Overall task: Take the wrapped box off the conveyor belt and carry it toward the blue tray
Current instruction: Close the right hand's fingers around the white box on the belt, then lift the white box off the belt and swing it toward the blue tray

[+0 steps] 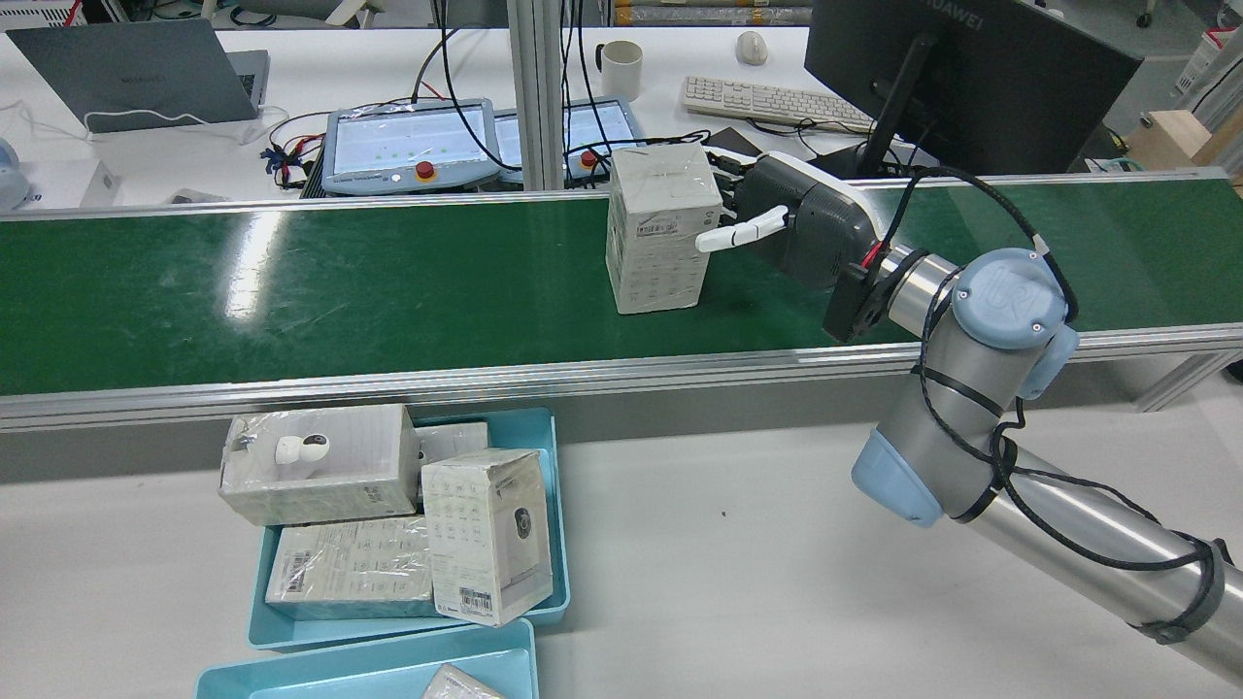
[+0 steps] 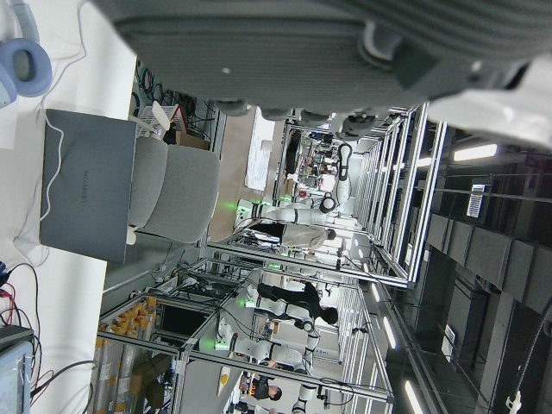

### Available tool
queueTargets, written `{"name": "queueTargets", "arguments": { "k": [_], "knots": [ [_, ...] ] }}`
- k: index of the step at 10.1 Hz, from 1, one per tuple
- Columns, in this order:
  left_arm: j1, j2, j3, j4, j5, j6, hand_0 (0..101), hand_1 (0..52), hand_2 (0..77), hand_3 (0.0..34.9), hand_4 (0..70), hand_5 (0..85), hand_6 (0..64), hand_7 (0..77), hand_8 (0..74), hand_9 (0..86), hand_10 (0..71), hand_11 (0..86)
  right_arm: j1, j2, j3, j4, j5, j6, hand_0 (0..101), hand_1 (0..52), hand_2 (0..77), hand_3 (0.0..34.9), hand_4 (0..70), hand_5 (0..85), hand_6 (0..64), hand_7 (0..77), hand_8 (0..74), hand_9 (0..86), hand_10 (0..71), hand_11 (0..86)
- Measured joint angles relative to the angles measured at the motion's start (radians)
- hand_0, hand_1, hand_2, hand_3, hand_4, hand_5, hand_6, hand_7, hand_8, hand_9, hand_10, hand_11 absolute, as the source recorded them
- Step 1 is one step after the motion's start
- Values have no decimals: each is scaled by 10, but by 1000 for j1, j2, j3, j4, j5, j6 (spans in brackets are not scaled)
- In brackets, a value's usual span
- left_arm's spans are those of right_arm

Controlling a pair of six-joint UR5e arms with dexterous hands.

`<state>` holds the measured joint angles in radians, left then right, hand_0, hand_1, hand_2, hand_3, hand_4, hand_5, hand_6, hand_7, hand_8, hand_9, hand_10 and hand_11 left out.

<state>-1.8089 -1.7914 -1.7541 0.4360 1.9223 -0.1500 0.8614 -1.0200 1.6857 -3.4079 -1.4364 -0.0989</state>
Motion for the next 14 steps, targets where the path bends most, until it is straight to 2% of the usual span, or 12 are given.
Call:
{"name": "queueTargets", "arguments": {
  "k": [1, 2, 3, 4, 5, 6, 7, 8, 11, 12, 13, 14],
  "knots": [
    [0, 0, 0, 0, 0, 0, 0, 0, 11, 0, 0, 5, 0, 5, 5, 0, 5, 0, -5, 10, -5, -4, 14, 0, 515, 207, 229, 102, 142, 218, 76, 235, 0, 27, 0, 16],
    [0, 0, 0, 0, 0, 0, 0, 0, 5, 0, 0, 5, 0, 5, 5, 0, 5, 0, -7, 19, -8, -16, 31, 0, 556, 229, 251, 63, 245, 316, 164, 349, 0, 191, 38, 16],
    [0, 0, 0, 0, 0, 0, 0, 0, 5, 0, 0, 11, 0, 5, 5, 0, 5, 0, -9, 29, -9, -37, 46, 1, 556, 229, 251, 63, 245, 316, 164, 349, 0, 191, 38, 16],
    [0, 0, 0, 0, 0, 0, 0, 0, 5, 0, 0, 11, 0, 5, 5, 0, 0, 5, -9, 37, -6, -58, 53, 1, 569, 202, 273, 31, 284, 338, 207, 371, 0, 305, 125, 164],
    [0, 0, 0, 0, 0, 0, 0, 0, 5, 0, 0, 11, 0, 5, 5, 0, 0, 5, -8, 41, 4, -73, 57, 2, 583, 180, 295, 29, 322, 344, 229, 382, 0, 409, 175, 240],
    [0, 0, 0, 0, 0, 0, 0, 0, 11, 0, 0, 11, 0, 5, 5, 0, 5, 5, -5, 44, 30, -88, 58, 2, 541, 76, 327, 27, 376, 365, 278, 431, 76, 480, 262, 322],
    [0, 0, 0, 0, 0, 0, 0, 0, 11, 0, 0, 11, 0, 5, 5, 0, 5, 5, -3, 45, 82, -118, 60, 2, 541, 76, 327, 27, 376, 365, 278, 431, 76, 480, 262, 322],
    [0, 0, 0, 0, 0, 0, 0, 0, 11, 0, 0, 11, 0, 5, 5, 0, 0, 0, -5, 47, 138, -154, 61, 2, 493, 16, 355, 23, 398, 387, 333, 496, 338, 676, 420, 447],
    [0, 0, 0, 0, 0, 0, 0, 0, 11, 0, 0, 11, 0, 5, 5, 0, 5, 0, -73, 55, 236, -217, 76, -24, 461, 16, 355, 20, 404, 409, 360, 573, 469, 687, 507, 551],
    [0, 0, 0, 0, 0, 0, 0, 0, 11, 0, 0, 11, 0, 5, 5, 0, 0, 0, -130, 64, 245, -224, 108, -49, 461, 16, 355, 20, 404, 409, 360, 573, 469, 687, 507, 551],
    [0, 0, 0, 0, 0, 0, 0, 0, 5, 0, 0, 11, 0, 5, 5, 0, 0, 0, -192, 78, 245, -226, 152, -80, 459, 16, 355, 18, 404, 431, 371, 627, 518, 682, 545, 605],
    [0, 0, 0, 0, 0, 0, 0, 0, 5, 0, 0, 11, 0, 5, 5, 0, 5, 0, -265, 104, 242, -227, 203, -124, 465, 0, 415, 0, 398, 453, 398, 704, 660, 764, 714, 791]
  ]
}}
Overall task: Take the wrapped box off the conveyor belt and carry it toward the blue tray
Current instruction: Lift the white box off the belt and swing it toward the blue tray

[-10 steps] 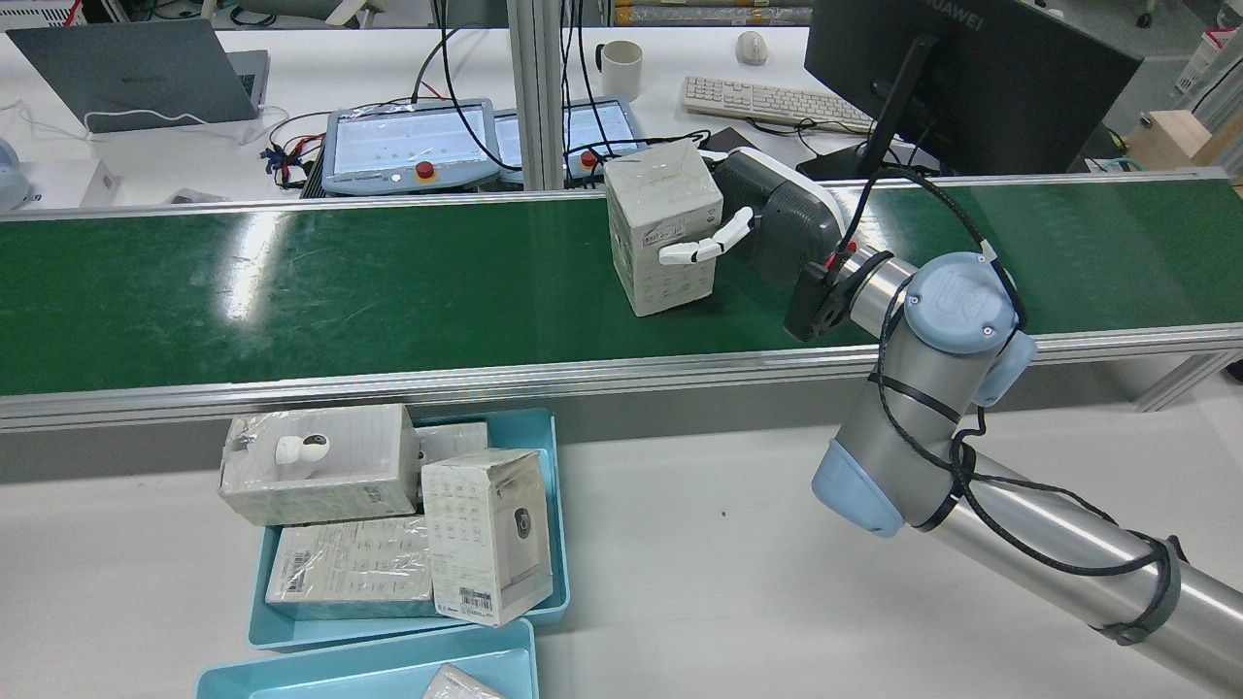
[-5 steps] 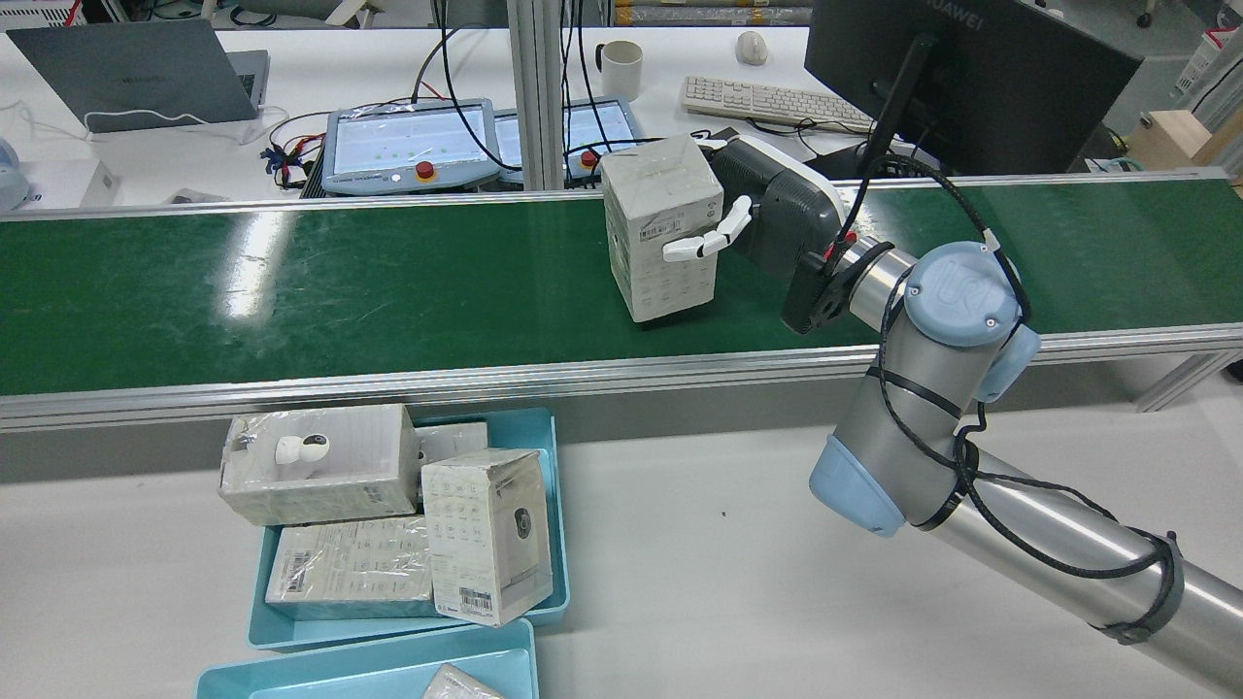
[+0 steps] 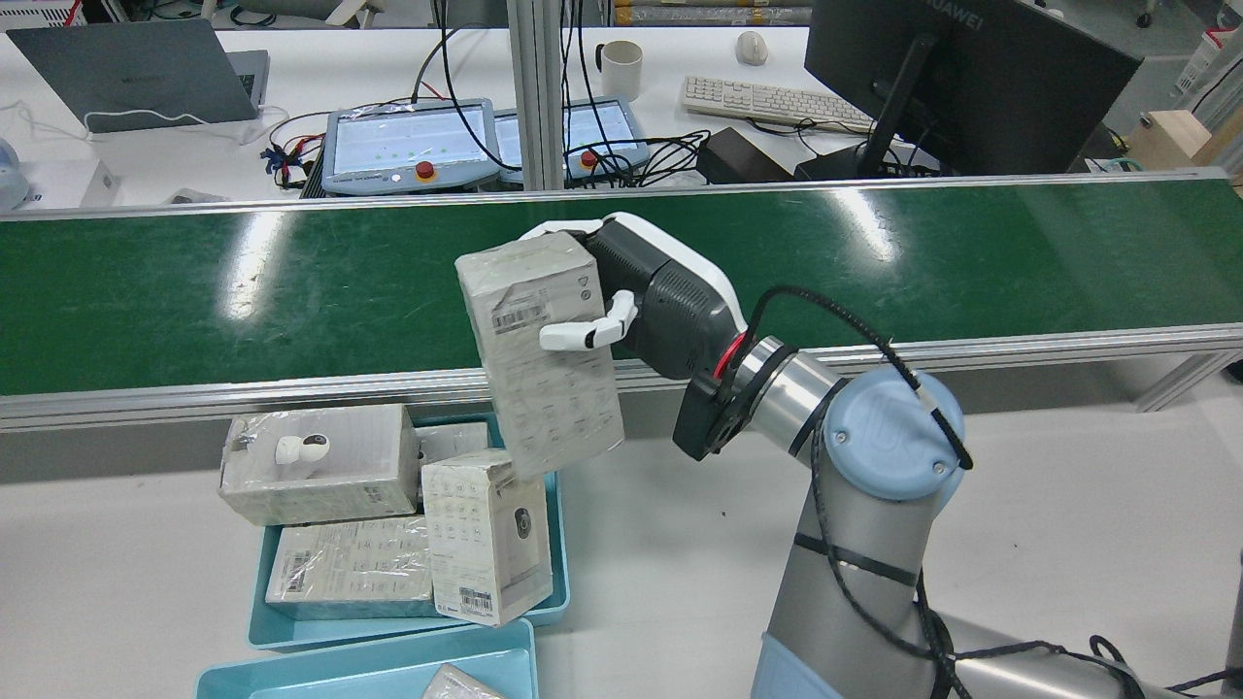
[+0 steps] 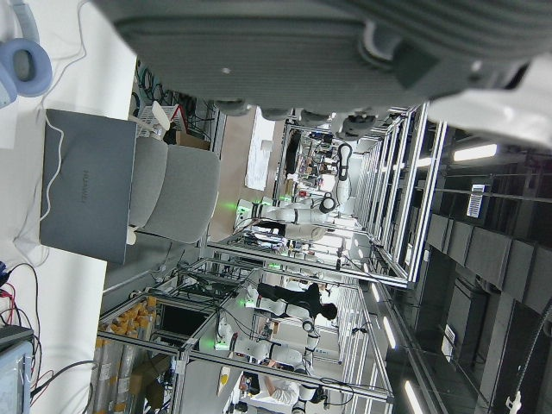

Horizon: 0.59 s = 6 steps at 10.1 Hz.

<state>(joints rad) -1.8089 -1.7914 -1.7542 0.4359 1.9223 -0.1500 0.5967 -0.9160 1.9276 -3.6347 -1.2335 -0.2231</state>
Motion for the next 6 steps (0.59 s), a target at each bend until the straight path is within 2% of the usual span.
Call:
{"name": "queueTargets", "arguments": {
  "k": [1, 3, 6],
  "knots": [
    [0, 0, 0, 0, 0, 0, 0, 0, 5, 0, 0, 11, 0, 5, 5, 0, 5, 0, -73, 28, -3, 0, 49, -48, 460, 0, 415, 0, 398, 453, 398, 704, 709, 802, 698, 796],
    [0, 0, 0, 0, 0, 0, 0, 0, 11, 0, 0, 11, 0, 5, 5, 0, 5, 0, -185, 63, -8, 0, 124, -107, 463, 0, 409, 0, 398, 453, 398, 704, 704, 802, 693, 796],
    [0, 0, 0, 0, 0, 0, 0, 0, 11, 0, 0, 11, 0, 5, 5, 0, 5, 0, -281, 77, -25, 4, 167, -134, 463, 0, 409, 0, 398, 453, 382, 709, 693, 807, 693, 824]
  ]
}}
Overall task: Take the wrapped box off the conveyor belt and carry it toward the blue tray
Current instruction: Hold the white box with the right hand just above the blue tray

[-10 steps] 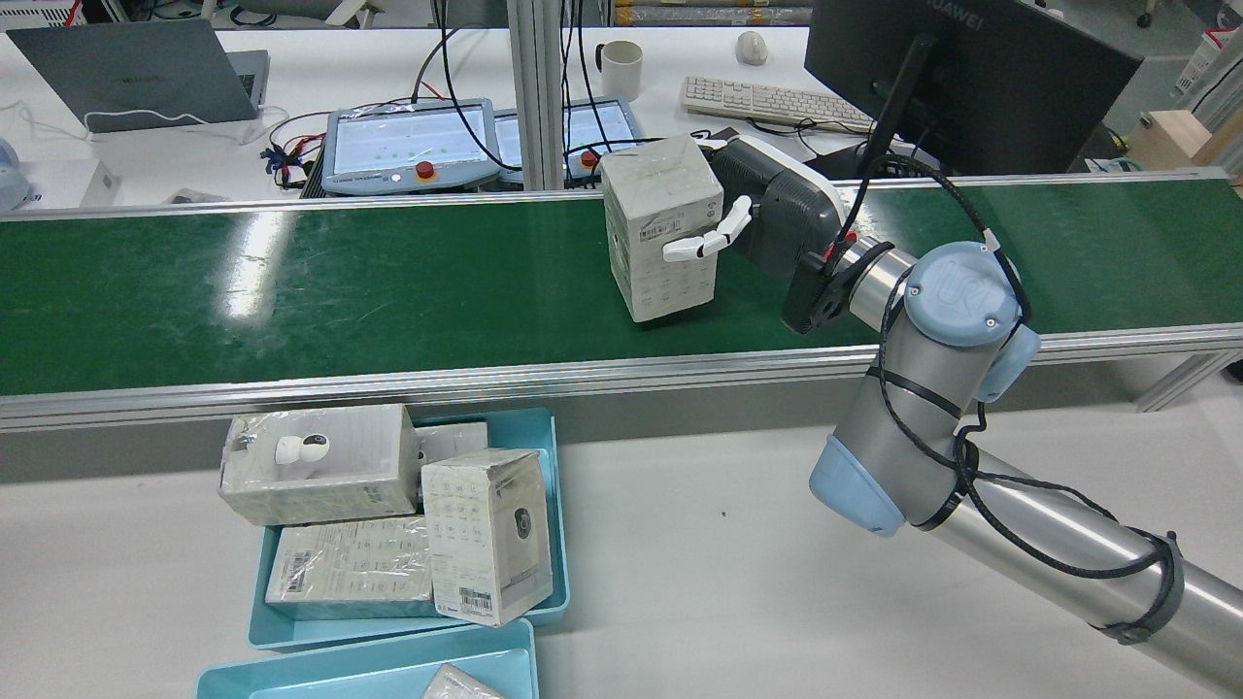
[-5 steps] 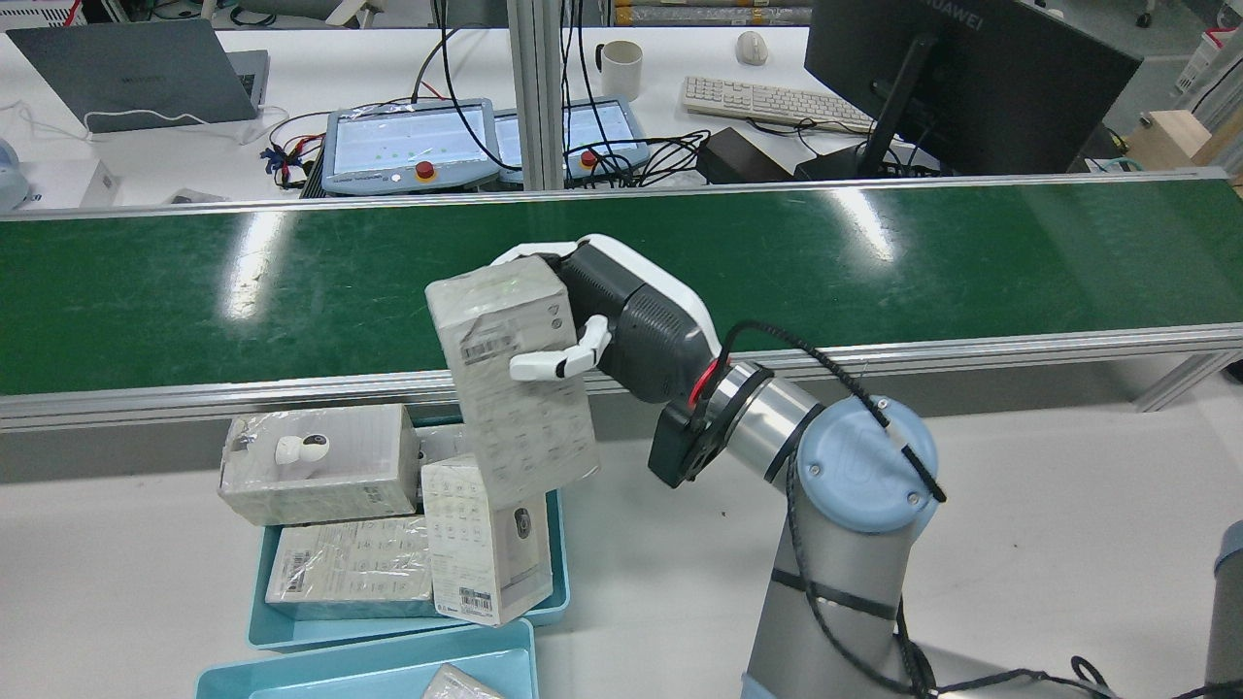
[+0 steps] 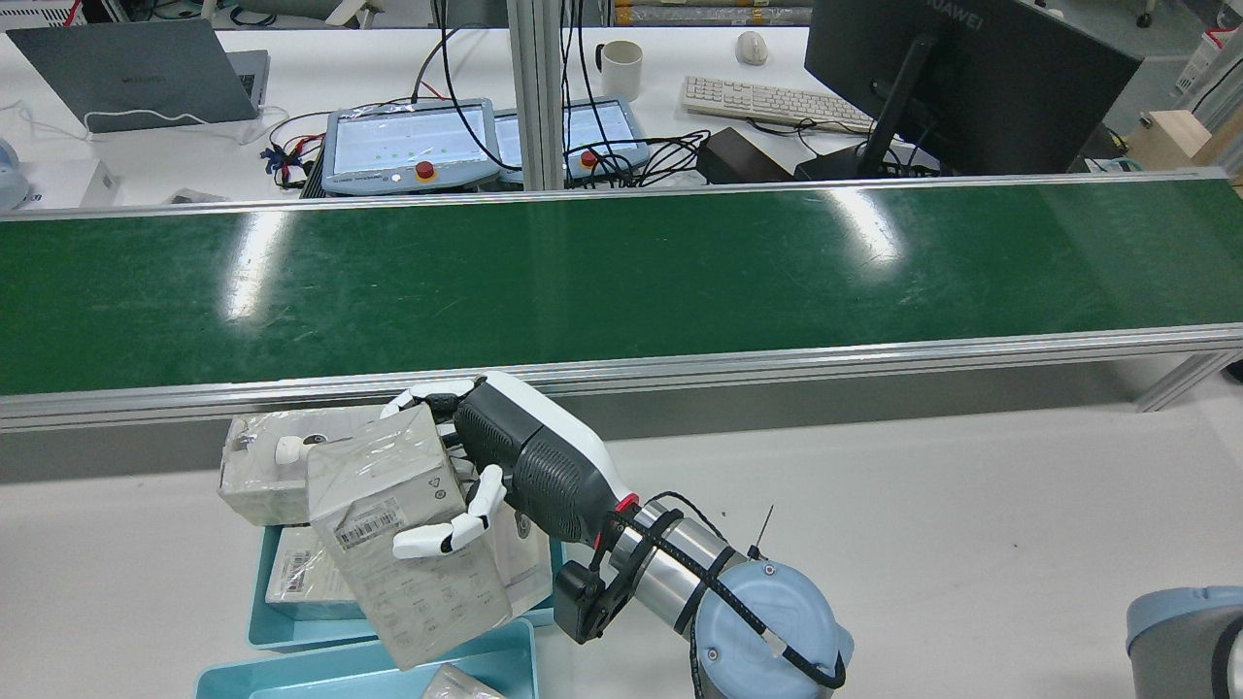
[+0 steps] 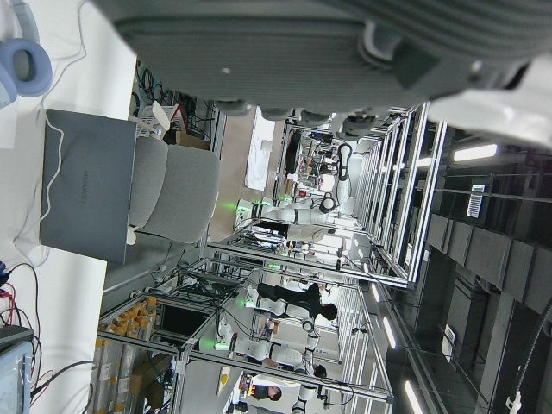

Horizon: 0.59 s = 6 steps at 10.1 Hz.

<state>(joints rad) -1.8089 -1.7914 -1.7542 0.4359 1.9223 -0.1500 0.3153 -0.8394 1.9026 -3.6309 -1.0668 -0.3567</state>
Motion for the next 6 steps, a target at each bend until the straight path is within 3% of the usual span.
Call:
{"name": "queueTargets", "arguments": {
  "k": [1, 2, 3, 4, 5, 6],
  "knots": [
    [0, 0, 0, 0, 0, 0, 0, 0, 11, 0, 0, 11, 0, 5, 5, 0, 5, 0, -15, 0, -3, 1, 3, -2, 449, 0, 409, 0, 398, 453, 382, 709, 698, 813, 693, 829],
    [0, 0, 0, 0, 0, 0, 0, 0, 11, 0, 0, 11, 0, 5, 5, 0, 5, 0, -23, 0, -5, 2, 4, -3, 475, 0, 409, 0, 409, 436, 382, 654, 693, 813, 676, 834],
    [0, 0, 0, 0, 0, 0, 0, 0, 11, 0, 0, 11, 0, 5, 5, 0, 5, 0, -27, 0, -5, 2, 3, -3, 475, 0, 409, 0, 409, 436, 382, 654, 605, 807, 584, 834],
    [0, 0, 0, 0, 0, 0, 0, 0, 11, 0, 0, 11, 0, 5, 5, 0, 5, 0, -29, 0, -5, 3, 2, -4, 480, 0, 409, 0, 365, 502, 382, 654, 496, 807, 475, 840],
    [0, 0, 0, 0, 0, 0, 0, 0, 5, 0, 0, 11, 0, 5, 5, 0, 0, 0, -30, 0, -5, 2, -1, -3, 530, 11, 360, 16, 262, 458, 382, 654, 409, 175, 305, 851],
    [0, 0, 0, 0, 0, 0, 0, 0, 11, 0, 0, 11, 0, 5, 5, 0, 5, 0, -31, 0, -3, 2, -2, -3, 530, 11, 360, 16, 218, 409, 382, 654, 224, 27, 180, 704]
  ]
}}
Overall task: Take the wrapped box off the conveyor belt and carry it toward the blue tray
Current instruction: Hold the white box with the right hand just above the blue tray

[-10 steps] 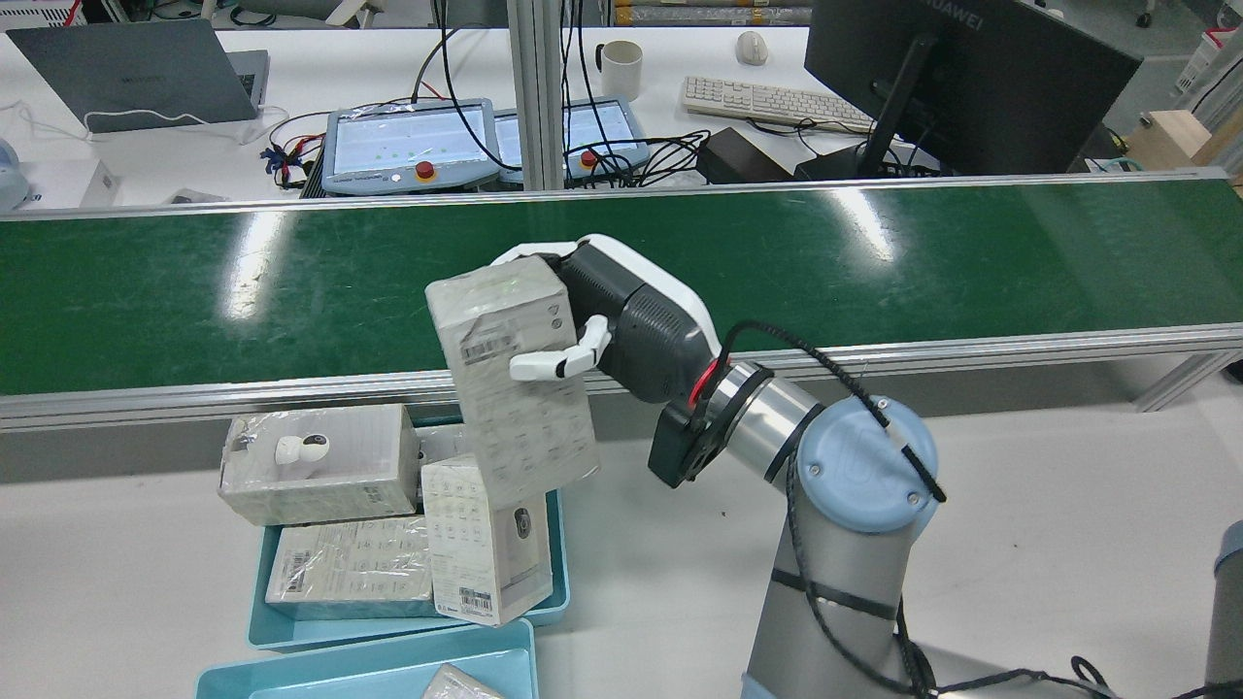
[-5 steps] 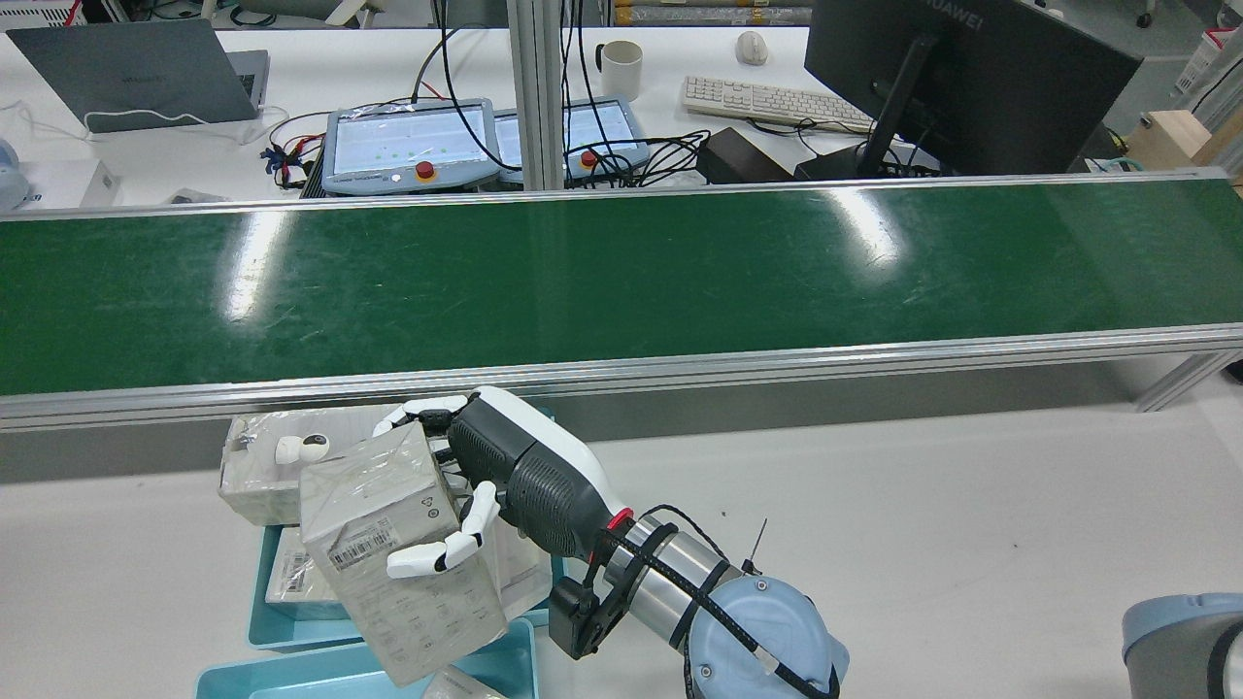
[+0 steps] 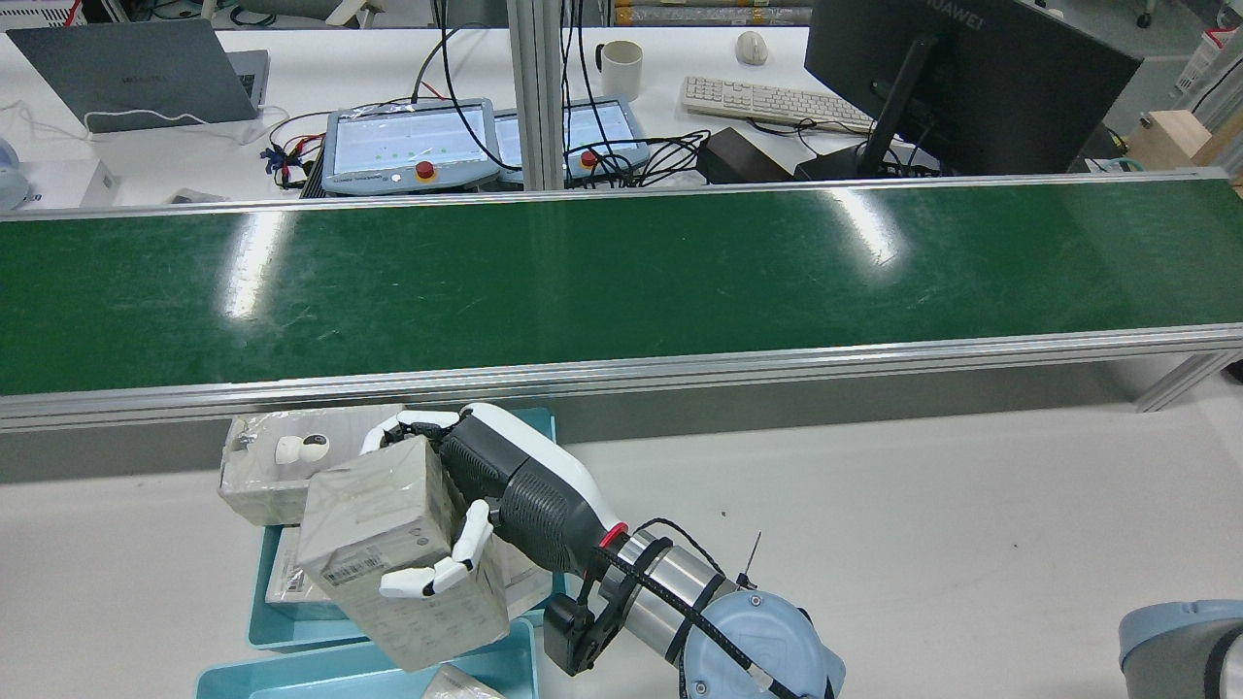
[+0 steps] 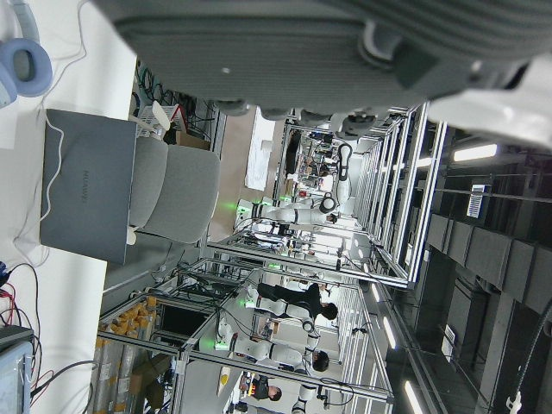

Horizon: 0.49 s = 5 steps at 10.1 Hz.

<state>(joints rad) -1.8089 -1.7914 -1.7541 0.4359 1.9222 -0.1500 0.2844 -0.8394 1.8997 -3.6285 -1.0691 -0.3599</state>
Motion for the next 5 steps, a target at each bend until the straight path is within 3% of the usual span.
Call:
{"name": "queueTargets", "arguments": {
  "k": [1, 2, 3, 5],
  "knots": [
    [0, 0, 0, 0, 0, 0, 0, 0, 11, 0, 0, 11, 0, 5, 5, 0, 0, 0, 0, 0, 2, 0, -1, 0, 526, 27, 256, 44, 153, 311, 382, 654, 0, 0, 49, 16],
    [0, 0, 0, 0, 0, 0, 0, 0, 11, 0, 0, 11, 0, 5, 5, 0, 0, 0, 0, 0, 4, 0, -1, 0, 507, 49, 142, 91, 109, 185, 398, 774, 0, 5, 0, 5],
    [0, 0, 0, 0, 0, 0, 0, 0, 11, 0, 0, 11, 0, 5, 5, 0, 5, 0, 0, -4, 9, 1, -2, 2, 505, 71, 98, 128, 98, 65, 327, 774, 0, 5, 0, 5],
    [0, 0, 0, 0, 0, 0, 0, 0, 5, 0, 0, 11, 0, 5, 5, 0, 5, 0, 4, -35, 45, 0, -12, 6, 484, 125, 131, 161, 109, 93, 153, 774, 0, 5, 0, 5]
  ]
}}
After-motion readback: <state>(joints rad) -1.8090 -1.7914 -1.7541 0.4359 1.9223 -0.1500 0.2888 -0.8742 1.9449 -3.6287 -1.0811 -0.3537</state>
